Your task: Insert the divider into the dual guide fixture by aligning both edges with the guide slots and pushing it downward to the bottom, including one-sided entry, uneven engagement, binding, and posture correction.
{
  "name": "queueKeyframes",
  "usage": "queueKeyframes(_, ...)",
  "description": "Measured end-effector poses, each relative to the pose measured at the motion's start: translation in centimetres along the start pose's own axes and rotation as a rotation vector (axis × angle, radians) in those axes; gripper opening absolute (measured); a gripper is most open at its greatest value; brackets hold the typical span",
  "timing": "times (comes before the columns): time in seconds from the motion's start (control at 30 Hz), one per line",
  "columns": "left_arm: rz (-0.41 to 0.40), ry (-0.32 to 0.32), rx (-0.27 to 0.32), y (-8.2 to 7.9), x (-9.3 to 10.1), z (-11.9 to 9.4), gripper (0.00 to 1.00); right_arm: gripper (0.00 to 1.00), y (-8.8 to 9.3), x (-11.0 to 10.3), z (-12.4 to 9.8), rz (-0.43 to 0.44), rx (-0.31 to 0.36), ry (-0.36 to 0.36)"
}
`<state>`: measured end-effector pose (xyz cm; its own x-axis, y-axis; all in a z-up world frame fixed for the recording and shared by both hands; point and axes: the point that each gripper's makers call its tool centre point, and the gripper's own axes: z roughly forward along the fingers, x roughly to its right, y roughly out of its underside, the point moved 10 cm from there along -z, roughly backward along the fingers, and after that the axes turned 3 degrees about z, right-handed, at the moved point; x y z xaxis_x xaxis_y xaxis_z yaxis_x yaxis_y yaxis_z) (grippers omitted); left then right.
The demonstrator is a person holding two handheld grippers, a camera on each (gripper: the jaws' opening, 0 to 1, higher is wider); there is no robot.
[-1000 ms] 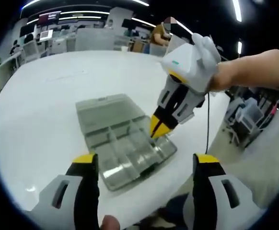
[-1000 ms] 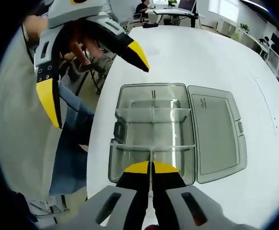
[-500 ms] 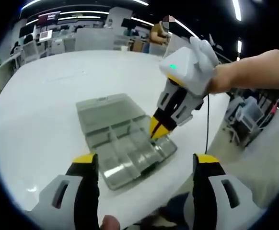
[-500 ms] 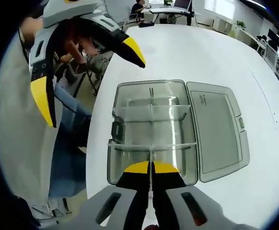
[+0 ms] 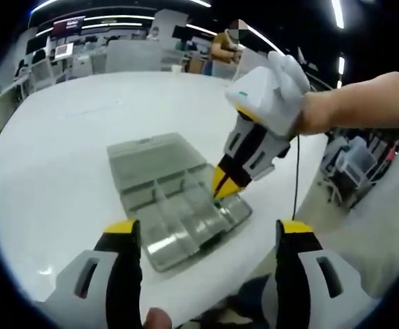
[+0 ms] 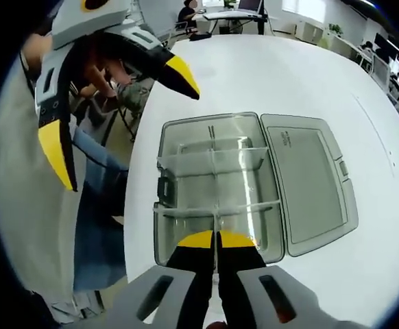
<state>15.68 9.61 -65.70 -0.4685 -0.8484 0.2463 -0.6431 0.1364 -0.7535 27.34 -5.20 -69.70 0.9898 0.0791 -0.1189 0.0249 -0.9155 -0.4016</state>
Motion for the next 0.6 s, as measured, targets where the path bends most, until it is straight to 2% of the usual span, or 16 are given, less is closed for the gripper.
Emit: queueKeyframes(0.6,-0.001,-0.001,0.002,0.16,0.11,-0.22,0.78,0.0,-0.45,-0.22,-0.01,-0.01,-0.029,0.02)
